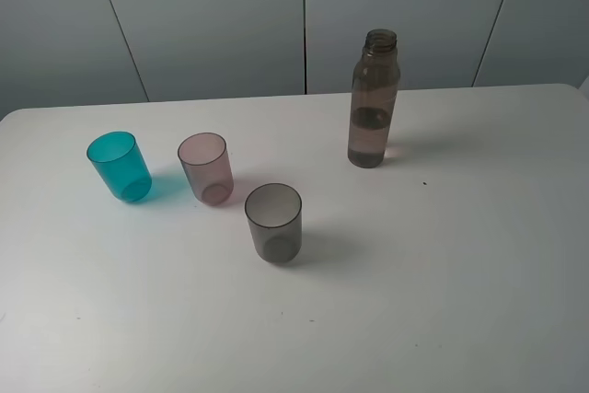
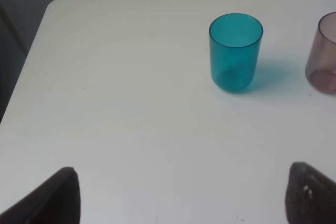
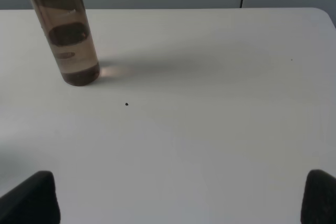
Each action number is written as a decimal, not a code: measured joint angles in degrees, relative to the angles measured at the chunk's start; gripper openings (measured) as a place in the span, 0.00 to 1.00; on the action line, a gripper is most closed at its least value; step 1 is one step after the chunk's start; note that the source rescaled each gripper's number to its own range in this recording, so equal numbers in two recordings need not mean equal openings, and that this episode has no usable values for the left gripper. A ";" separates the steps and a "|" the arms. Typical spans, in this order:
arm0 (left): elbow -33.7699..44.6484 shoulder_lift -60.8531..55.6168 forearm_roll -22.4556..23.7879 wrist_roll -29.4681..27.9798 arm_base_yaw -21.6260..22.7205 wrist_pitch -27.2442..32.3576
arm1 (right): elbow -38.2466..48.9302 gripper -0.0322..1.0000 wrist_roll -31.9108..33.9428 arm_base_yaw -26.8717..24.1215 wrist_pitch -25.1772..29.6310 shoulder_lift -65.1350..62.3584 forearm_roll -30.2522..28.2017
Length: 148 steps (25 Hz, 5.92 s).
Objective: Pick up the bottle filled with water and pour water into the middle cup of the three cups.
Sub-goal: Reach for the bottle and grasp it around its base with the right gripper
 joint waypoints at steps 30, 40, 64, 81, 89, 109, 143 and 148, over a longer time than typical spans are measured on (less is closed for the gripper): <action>0.00 0.00 -0.10 0.00 0.00 0.00 | 0.00 1.00 0.00 0.00 0.00 0.00 0.00; 0.00 0.00 -0.10 -0.12 0.00 0.00 | 0.00 1.00 0.00 0.00 0.00 0.00 0.00; 0.00 0.00 -0.10 -0.20 0.00 0.00 | -5.14 1.00 4.54 0.00 -3.36 3.59 2.83; 0.00 0.00 -0.10 -0.20 0.00 0.00 | -14.45 1.00 6.31 10.58 -32.72 50.13 0.44; 0.00 0.00 -0.10 -0.20 0.00 0.00 | -14.45 1.00 6.21 21.03 -41.50 67.87 0.21; 0.00 0.00 -0.10 -0.20 0.00 0.00 | -4.25 1.00 6.21 23.39 -91.35 104.12 3.25; 0.00 0.00 -0.10 0.00 0.00 0.00 | -11.38 1.00 0.00 23.39 -109.05 116.23 6.02; 0.00 0.00 -0.10 0.00 0.00 0.00 | -12.63 1.00 0.48 23.39 -109.34 118.62 6.13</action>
